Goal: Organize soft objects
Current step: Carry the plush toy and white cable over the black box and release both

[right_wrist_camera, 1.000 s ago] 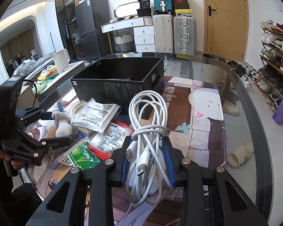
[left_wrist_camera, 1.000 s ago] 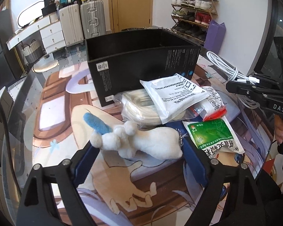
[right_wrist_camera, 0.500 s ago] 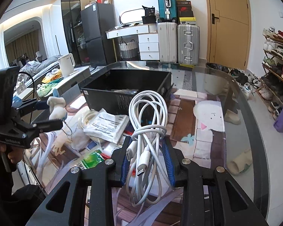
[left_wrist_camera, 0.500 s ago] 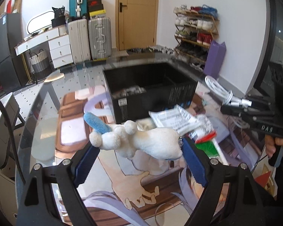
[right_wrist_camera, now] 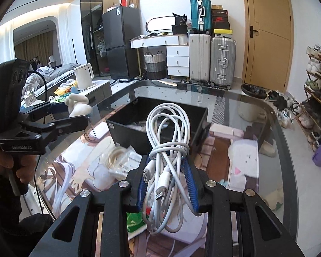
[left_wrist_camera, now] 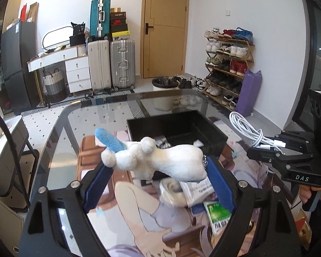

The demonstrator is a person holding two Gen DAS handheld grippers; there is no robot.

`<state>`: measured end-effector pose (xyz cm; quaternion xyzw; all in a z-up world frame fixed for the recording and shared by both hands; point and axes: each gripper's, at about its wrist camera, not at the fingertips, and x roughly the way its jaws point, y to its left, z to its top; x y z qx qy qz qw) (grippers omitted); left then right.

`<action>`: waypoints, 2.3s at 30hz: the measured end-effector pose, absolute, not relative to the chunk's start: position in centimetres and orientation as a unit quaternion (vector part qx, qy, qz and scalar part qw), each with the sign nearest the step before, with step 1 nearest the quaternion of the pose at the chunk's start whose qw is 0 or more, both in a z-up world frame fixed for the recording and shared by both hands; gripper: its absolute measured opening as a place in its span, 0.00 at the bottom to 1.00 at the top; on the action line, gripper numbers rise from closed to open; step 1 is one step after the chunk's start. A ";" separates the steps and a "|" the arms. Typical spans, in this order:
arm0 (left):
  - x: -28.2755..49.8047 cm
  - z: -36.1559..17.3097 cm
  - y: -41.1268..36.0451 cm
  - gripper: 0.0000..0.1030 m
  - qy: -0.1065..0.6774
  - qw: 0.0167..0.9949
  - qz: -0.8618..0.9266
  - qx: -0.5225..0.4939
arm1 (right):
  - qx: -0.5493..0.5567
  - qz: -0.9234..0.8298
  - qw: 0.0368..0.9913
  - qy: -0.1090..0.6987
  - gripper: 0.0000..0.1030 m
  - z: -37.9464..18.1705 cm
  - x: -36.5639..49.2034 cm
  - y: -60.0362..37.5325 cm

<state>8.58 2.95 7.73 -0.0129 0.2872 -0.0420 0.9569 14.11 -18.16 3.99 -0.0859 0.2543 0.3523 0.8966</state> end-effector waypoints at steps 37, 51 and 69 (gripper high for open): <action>17.7 4.3 3.0 0.84 0.328 0.944 -0.027 -0.013 | -0.079 0.366 0.878 0.296 0.31 4.8 23.0 -11.4; 18.9 3.3 4.0 0.85 0.339 0.940 -0.022 -0.017 | -0.111 0.357 0.884 0.280 0.41 4.8 24.1 -10.2; 16.1 4.0 4.0 1.00 0.329 0.943 -0.033 -0.027 | -0.045 0.337 0.906 0.252 0.99 5.4 21.8 -16.6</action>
